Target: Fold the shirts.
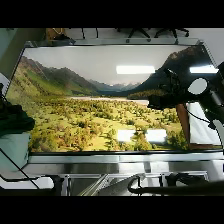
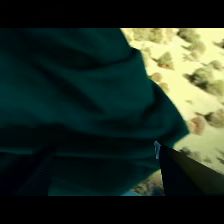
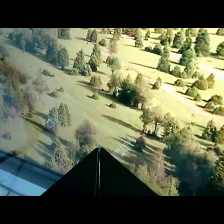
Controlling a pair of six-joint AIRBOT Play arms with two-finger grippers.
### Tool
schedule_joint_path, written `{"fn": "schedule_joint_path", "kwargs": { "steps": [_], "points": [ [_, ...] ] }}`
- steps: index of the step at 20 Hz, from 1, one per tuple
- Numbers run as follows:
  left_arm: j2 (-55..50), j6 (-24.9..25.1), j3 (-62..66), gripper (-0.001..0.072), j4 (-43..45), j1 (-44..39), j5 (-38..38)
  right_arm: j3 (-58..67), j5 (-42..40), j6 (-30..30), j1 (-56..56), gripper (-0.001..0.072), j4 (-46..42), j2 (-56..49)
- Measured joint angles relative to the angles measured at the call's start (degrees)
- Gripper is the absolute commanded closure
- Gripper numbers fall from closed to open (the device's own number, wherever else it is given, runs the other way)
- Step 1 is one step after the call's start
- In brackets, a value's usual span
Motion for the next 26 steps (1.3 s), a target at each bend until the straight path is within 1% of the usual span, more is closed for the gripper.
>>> {"fn": "schedule_joint_path", "kwargs": {
  "steps": [3, 4, 5, 6, 10, 14, 16, 19, 22, 25, 26],
  "points": [
    [-5.60, -0.81, 0.02, 0.0020, 5.03, 0.26, 2.27, 0.00, 0.00, 0.00, 0.00, 0.0695, 0.00, 0.00],
    [-7.08, -1.18, 0.04, 0.0237, 5.86, 0.26, 2.84, 0.00, 0.00, 0.00, 0.00, 0.0695, -0.02, 0.00],
    [-8.37, -1.29, 0.13, 0.0629, 6.51, 0.26, 3.45, 0.00, 0.00, 0.00, 0.00, 0.0695, 0.00, 0.00],
    [-9.64, -1.51, 0.50, 0.0694, 6.97, 0.24, 3.82, 0.00, 0.00, 0.00, 0.00, 0.0696, 0.00, 0.00],
    [-12.07, -2.14, 6.60, 0.0697, 7.45, -0.52, 1.92, 0.00, 0.00, 0.00, 0.00, 0.0695, 0.00, 0.00],
    [-10.69, -1.38, 18.91, 0.0698, 2.34, -5.29, -2.97, 0.00, 0.00, 0.02, 0.00, 0.0695, 0.02, 0.00],
    [-7.89, -0.07, 24.55, 0.0698, -2.80, -9.84, -5.40, 0.00, 0.00, 0.02, 0.00, 0.0695, 0.02, 0.00],
    [-3.32, 1.25, 28.96, 0.0698, -10.43, -17.84, -9.14, 0.00, 0.02, 0.02, 0.00, 0.0695, 0.00, 0.00],
    [1.29, 1.81, 27.34, 0.0697, -18.21, -27.56, -11.26, 0.00, 0.02, 0.00, 0.00, 0.0695, -0.17, 0.00],
    [4.00, 1.09, 21.84, 0.0696, -22.71, -37.00, -10.47, 0.00, 0.02, -0.02, 0.00, 0.0683, -0.31, 0.00],
    [4.37, 0.74, 19.71, 0.0683, -23.54, -40.00, -9.77, 0.00, 0.02, -0.02, 0.00, 0.0538, -0.39, 0.00]
  ]
}}
